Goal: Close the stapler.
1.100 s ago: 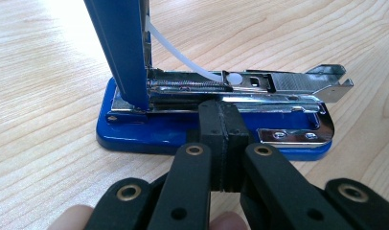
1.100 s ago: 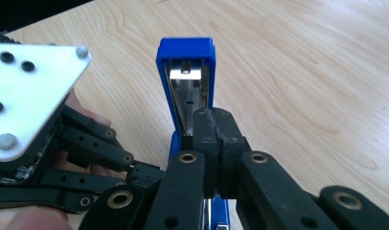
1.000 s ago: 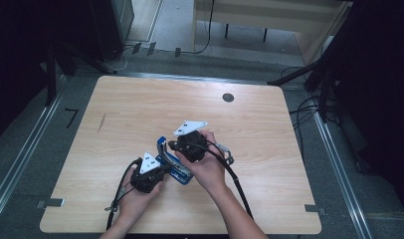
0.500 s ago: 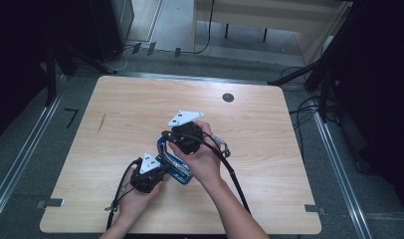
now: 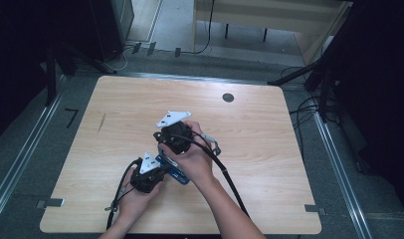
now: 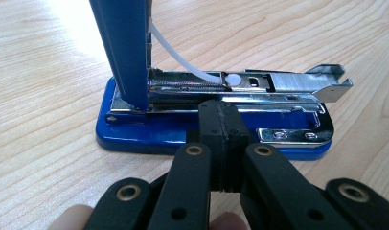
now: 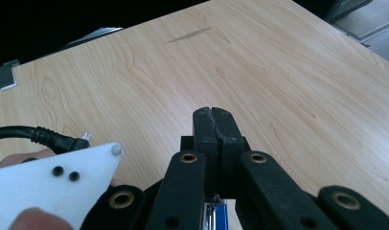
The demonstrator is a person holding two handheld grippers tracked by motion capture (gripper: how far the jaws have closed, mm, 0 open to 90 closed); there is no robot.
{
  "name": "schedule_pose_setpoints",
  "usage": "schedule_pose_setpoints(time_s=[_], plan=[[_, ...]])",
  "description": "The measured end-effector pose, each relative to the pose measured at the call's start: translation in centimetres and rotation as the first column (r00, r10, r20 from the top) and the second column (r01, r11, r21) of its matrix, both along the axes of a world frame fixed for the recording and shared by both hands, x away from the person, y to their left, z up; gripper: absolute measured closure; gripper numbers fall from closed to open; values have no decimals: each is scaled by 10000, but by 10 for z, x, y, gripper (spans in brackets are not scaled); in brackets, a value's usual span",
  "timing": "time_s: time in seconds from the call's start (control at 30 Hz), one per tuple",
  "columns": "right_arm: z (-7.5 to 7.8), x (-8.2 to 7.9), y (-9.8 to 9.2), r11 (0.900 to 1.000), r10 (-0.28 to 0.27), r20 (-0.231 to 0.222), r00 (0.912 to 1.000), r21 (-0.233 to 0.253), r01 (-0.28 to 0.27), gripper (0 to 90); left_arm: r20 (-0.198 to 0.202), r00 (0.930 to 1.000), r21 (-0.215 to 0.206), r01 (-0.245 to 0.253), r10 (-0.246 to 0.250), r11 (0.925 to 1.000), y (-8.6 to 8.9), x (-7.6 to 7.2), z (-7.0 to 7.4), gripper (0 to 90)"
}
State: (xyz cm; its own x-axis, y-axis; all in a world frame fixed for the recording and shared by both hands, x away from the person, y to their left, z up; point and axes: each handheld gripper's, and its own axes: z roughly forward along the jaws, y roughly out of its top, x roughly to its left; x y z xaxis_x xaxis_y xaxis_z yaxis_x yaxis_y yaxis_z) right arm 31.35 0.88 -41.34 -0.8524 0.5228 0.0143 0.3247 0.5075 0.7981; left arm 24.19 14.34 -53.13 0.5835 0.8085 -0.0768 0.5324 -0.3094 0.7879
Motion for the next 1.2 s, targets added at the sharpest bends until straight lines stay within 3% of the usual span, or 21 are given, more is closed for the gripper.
schedule_pose_setpoints(time_s=[0.4,1.2], plan=[[-14,-8,-20,9999,-130,-164,9998,26,130,900,-21,10000,-27,0,0,10000,0,0,0,900],[-61,-33,-56,9992,-236,-580,9980,302,253,900,-26,10000,33,13,-13,10000,0,0,0,900]])
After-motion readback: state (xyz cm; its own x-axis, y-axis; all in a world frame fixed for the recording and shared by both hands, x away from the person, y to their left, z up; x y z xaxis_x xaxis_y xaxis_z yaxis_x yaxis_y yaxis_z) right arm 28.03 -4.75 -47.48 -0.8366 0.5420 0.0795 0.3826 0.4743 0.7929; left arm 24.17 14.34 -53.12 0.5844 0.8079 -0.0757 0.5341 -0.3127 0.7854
